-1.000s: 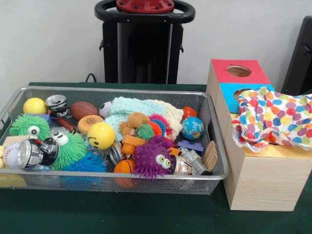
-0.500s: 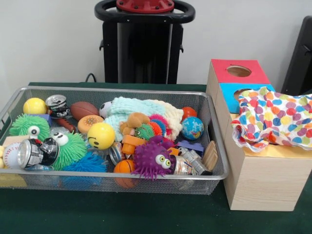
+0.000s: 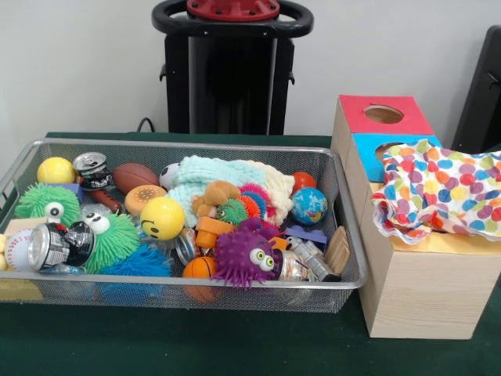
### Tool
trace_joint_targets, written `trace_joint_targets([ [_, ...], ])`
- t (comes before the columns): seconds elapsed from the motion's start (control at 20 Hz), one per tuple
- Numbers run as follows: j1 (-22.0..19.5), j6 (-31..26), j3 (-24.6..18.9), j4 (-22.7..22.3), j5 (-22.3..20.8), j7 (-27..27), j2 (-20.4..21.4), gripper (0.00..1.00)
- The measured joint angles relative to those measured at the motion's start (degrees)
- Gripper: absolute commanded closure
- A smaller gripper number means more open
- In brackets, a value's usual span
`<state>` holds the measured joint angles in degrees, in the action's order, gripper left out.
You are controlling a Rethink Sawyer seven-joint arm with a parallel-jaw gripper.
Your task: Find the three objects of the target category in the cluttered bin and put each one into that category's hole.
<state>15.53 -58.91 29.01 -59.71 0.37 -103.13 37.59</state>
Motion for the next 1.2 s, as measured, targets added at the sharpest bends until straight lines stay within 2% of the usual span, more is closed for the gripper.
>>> trace_joint_targets([
  [0.2,-0.1,1.3,-1.7,-2.4,0.0,0.0,0.3,1.0],
  [0.4,-1.0,4.9,-4.3,-6.3,0.0,0.0,0.4,1.0],
  [0.5,-1.7,7.8,-5.8,-8.3,0.0,0.0,0.4,1.0],
  [0.55,-2.6,11.5,-7.2,-10.5,-0.1,0.0,0.1,1.0],
  [0.8,-4.0,17.9,-9.1,-13.4,-0.1,0.0,-1.2,1.0],
  [1.2,-3.0,20.9,-9.6,-14.1,-2.1,0.0,-4.3,1.0],
])
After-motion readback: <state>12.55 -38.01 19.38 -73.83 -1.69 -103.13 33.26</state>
